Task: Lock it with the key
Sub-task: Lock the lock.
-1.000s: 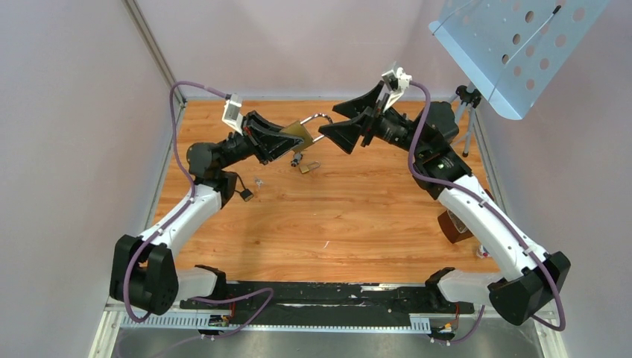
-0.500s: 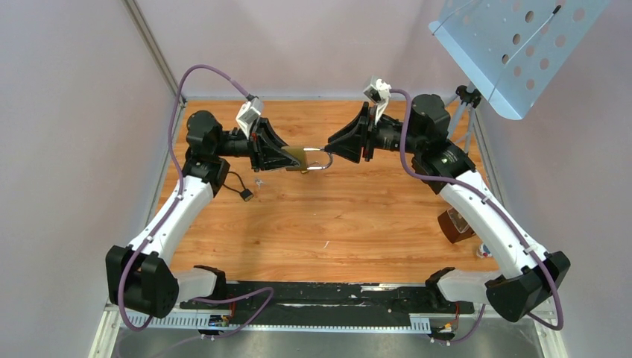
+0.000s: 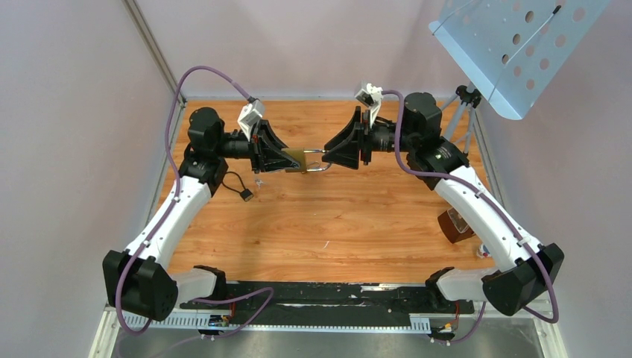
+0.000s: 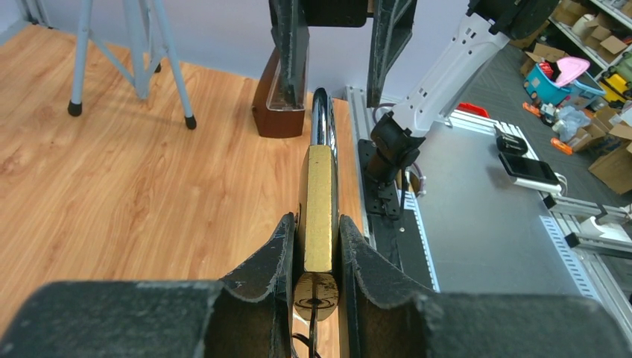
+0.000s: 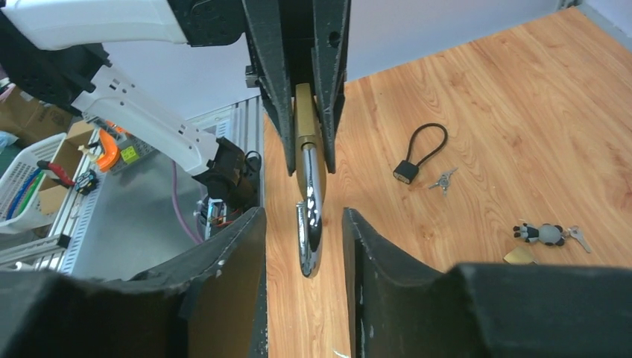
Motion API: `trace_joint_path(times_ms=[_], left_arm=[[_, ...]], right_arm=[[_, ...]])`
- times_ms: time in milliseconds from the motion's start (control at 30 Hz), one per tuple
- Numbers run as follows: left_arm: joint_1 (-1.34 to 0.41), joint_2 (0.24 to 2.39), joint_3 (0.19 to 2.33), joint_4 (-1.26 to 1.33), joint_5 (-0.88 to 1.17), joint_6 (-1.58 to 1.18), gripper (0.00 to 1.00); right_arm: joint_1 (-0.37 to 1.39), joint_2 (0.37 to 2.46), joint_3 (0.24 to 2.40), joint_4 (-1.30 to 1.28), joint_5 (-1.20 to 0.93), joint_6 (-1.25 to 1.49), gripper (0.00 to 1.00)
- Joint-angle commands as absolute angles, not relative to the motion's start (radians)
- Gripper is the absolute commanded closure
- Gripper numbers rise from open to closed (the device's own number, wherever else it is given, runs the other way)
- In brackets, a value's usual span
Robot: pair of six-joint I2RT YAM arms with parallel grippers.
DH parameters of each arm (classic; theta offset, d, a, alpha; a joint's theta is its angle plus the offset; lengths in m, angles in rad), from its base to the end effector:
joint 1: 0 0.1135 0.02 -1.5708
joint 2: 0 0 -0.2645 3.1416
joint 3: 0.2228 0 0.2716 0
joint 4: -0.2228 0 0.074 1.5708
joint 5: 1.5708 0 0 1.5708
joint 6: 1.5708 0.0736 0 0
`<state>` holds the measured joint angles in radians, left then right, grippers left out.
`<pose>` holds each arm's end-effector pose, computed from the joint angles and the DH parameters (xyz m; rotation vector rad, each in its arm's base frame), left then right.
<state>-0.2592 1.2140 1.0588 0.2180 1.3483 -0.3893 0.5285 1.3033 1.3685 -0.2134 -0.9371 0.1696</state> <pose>0.2606 -0.1434 0.3854 1.0590 1.4225 -1.4812 0.2523 0.2160 0.4284 -1.0246 1.5277 1.2989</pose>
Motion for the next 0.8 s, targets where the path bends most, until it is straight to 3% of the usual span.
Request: trace_joint_path(times_ms=[0, 233, 333, 467, 767], left_arm=[[-0.255, 1.178, 1.135, 0.261, 1.335, -0.367, 1.00], [-0.255, 1.186, 1.146, 0.267, 1.331, -0.371, 1.00], [-0.255, 1.186, 1.147, 0.267, 1.331, -0.373, 1.00], [-0.254, 1.188, 1.147, 0.272, 1.337, -0.379, 1.00], [-0.256, 1.213, 1.133, 0.405, 1.424, -0.561, 1.00]], right_arm=[[0.536, 1.327, 1.399, -0.204, -1.003, 0.138, 0.59], [0.538, 1.343, 1.396, -0.210, -0.985, 0.118, 0.63], [0.541, 1.340, 1.388, -0.209, -0.981, 0.104, 0.74], [0.547, 1.349, 1.396, -0.209, -0.979, 0.093, 0.99], [0.641, 1.327, 1.318, -0.075, -0.723, 0.044, 1.00]])
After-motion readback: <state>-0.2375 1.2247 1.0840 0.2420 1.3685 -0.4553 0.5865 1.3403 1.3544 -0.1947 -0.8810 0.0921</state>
